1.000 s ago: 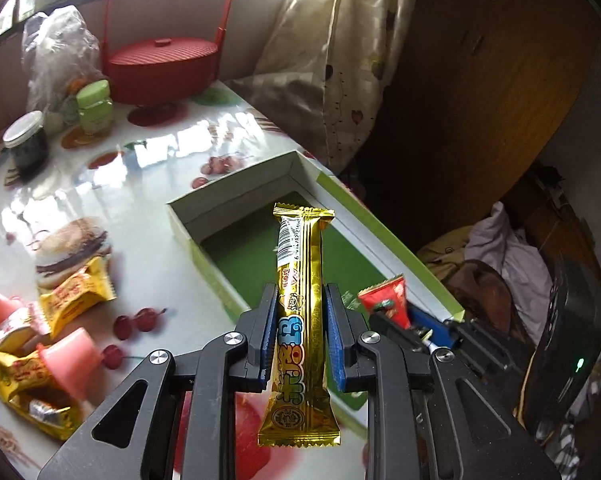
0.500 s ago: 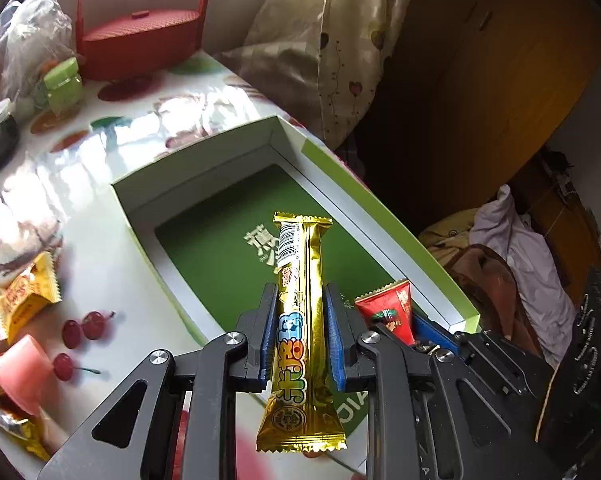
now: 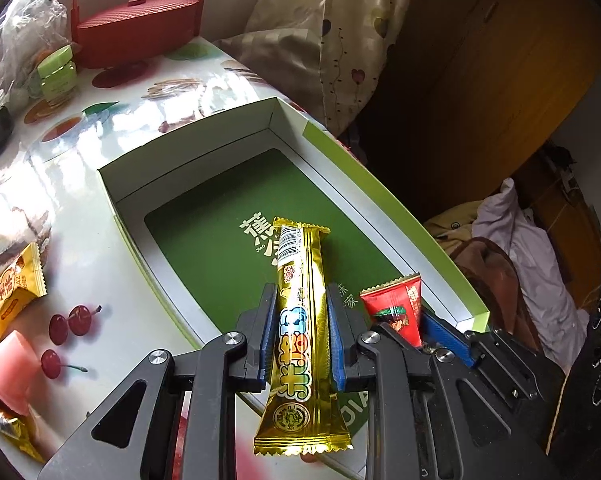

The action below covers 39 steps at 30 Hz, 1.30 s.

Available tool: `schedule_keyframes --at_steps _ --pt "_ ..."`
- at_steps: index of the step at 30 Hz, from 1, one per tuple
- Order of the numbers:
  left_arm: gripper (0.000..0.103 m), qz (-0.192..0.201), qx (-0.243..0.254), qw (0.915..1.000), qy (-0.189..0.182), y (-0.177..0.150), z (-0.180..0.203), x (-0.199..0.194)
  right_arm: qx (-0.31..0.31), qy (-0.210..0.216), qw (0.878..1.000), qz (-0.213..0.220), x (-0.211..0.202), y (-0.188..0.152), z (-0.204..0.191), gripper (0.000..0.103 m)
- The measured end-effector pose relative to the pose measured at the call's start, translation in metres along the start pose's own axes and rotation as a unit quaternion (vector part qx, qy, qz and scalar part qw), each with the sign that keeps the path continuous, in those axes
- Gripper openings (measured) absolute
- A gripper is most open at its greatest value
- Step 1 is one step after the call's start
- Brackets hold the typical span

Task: Organize snacks
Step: 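Open both tools to drop the gold bar and red packet into the box, then move both open tools back toward the snack pile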

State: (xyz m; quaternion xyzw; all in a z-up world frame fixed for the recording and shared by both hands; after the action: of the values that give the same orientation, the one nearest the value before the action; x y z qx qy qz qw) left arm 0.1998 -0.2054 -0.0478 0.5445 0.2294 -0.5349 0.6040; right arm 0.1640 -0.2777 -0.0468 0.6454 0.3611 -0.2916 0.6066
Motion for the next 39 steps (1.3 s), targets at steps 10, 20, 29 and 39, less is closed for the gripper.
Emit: schedule_keyframes --at_steps 10,20,29,39 --pt "0.030 0.003 -0.001 1.0000 -0.009 -0.001 0.000 -0.005 -0.003 -0.003 1.000 0.002 -0.002 -0.001 -0.004 0.033" --pt "0.053 0.017 0.005 0.9994 -0.029 -0.006 0.006 -0.022 0.007 -0.026 1.000 0.010 -0.014 -0.002 0.004 0.041" --pt "0.053 0.036 0.006 0.9991 -0.019 -0.014 0.000 -0.043 0.009 -0.030 0.999 0.015 -0.022 -0.004 0.002 0.041" --pt "0.053 0.067 0.020 0.9973 0.025 -0.025 -0.015 -0.073 0.004 -0.026 0.999 0.031 -0.036 -0.002 -0.011 0.043"
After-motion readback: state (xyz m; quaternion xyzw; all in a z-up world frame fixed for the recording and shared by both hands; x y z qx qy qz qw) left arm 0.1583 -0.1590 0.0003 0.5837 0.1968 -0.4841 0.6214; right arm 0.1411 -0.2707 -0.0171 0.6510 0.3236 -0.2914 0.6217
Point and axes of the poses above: each gripper's, at about its wrist camera, not at the fingertips, and x roughly the way its jaws point, z to its right, y to its top, the point moved 9 cm from there along x, roughly the way its jaws point, and after that the axes turned 4 degrees about -z, right-handed, at the moved point
